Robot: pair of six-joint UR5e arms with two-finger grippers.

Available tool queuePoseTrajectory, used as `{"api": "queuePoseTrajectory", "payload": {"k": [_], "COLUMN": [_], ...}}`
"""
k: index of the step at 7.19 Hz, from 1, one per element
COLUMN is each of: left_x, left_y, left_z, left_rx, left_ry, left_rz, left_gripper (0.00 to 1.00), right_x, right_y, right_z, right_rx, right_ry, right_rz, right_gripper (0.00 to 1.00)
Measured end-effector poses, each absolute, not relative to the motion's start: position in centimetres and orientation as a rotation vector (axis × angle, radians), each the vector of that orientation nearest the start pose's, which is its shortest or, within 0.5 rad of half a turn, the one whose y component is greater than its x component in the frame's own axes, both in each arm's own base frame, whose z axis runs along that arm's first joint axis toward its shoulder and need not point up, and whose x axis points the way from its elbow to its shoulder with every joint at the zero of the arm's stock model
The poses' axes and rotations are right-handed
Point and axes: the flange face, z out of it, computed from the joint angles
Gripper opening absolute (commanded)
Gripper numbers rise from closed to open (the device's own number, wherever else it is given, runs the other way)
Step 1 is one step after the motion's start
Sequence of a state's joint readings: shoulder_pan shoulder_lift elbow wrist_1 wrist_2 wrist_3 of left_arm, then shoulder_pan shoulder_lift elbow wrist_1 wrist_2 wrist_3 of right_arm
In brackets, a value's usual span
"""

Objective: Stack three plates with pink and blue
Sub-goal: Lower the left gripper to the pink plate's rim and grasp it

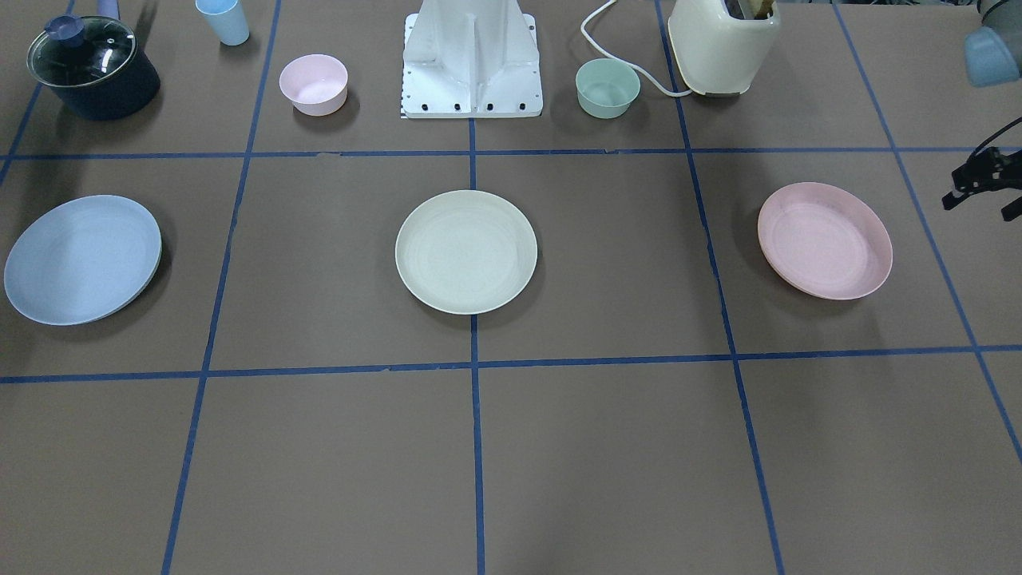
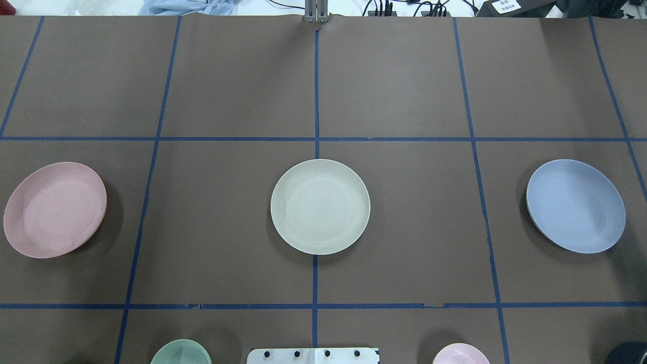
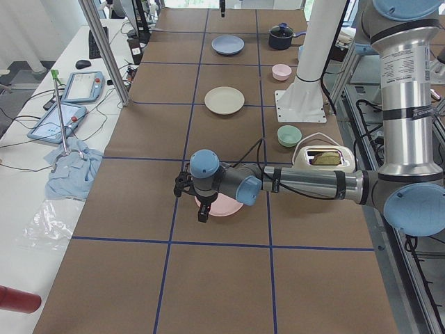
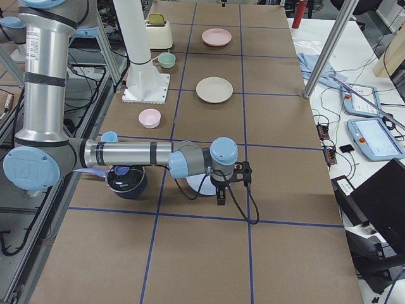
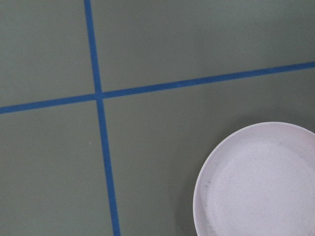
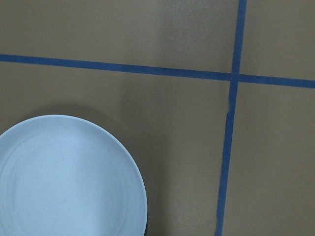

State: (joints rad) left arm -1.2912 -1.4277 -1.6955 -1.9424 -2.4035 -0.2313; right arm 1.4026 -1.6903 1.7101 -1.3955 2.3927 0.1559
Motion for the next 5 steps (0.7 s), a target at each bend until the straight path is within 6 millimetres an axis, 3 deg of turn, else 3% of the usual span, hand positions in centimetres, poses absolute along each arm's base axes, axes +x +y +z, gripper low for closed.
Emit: {"api": "queuePoseTrajectory", "payload": {"k": [3, 5], "left_x": [12.1, 13.8], "left_y": [-44.4, -44.5], "left_z": [66.5, 67.6], "left_rx": [0.091, 0.084], "left_ry": [0.915, 0.924], "left_rz": [0.253, 0.281], "left_gripper": [0.98, 0.94], "right_x": [-2.6, -2.9], "right_y": [-45.7, -45.8], "right_z": [62.4, 62.4], "right_rx": [0.039, 0.037], "right_ry": [-0.839, -0.838], "right_rz": [-0.111, -0.116], "right_gripper": [1.00, 1.00]}}
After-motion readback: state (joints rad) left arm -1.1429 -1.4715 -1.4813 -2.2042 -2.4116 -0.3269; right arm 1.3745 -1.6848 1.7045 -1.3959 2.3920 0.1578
